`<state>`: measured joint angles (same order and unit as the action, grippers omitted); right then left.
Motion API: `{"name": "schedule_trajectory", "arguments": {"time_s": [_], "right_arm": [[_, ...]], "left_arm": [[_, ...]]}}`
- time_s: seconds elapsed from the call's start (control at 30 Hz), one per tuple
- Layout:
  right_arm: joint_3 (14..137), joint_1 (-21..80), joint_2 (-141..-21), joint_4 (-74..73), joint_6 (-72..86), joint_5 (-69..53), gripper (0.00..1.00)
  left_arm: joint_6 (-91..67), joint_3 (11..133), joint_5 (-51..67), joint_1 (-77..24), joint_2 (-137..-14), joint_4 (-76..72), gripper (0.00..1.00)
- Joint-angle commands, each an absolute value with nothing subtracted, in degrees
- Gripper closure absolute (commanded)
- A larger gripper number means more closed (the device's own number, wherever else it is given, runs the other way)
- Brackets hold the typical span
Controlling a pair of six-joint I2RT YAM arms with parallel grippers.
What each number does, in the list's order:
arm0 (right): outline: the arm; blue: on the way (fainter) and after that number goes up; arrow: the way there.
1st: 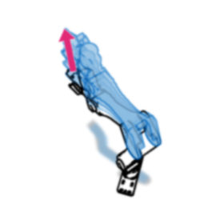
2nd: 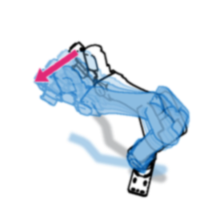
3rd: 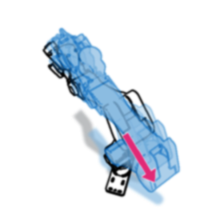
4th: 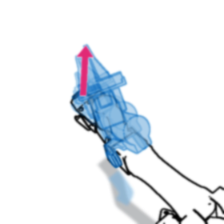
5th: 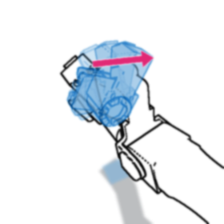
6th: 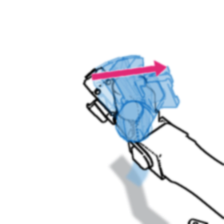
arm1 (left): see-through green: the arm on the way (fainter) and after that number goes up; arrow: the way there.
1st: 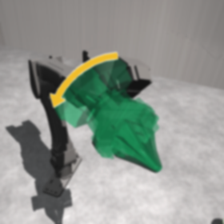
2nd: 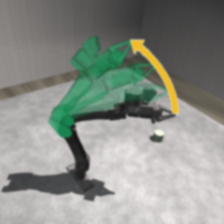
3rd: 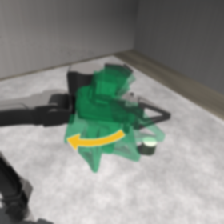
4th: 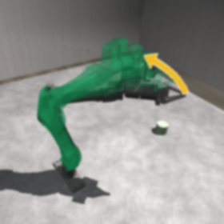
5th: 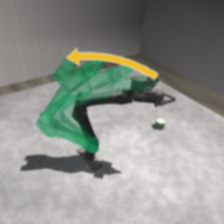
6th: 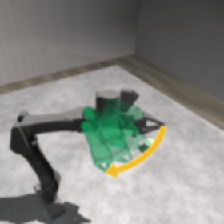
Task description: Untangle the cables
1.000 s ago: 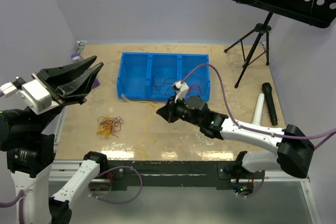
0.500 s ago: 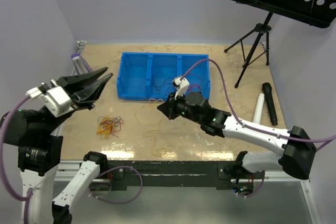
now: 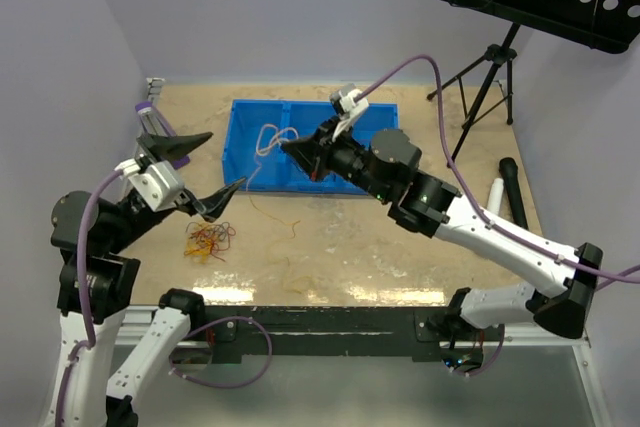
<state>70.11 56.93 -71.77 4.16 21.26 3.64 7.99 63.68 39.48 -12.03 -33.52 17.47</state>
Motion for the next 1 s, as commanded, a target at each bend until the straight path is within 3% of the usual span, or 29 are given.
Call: {"name": "schedule_trajectory", "arguments": {"time_s": [0.0,0.13,0.33,0.8,0.97], "right_arm": [[82.8,56.8,-77.2,1.0,15.8,7.0,1.0],[94.2,55.3,-83.7,-1.4,14.4,8.6,1.0],[109.1,51.8,-93.2,-2.5,14.1,8.0,1.0],[135.3,46.1,-106.5,-1.3,14.3,5.9,1.0],[137.2,45.2,-107.4,1.3,14.6,5.0,1.0]], "left_arm": [[4.0,67.8,28.1,-11.8,-33.4,13.1,0.06],[2.1,70.1,21.3,-11.8,-33.3,13.0,0.0],[-1.6,70.9,9.2,-11.8,-31.5,11.3,0.0],[4.5,63.5,8.7,-11.8,-29.4,16.7,0.0],[5.8,58.5,9.2,-11.8,-27.3,17.8,0.0]]}}
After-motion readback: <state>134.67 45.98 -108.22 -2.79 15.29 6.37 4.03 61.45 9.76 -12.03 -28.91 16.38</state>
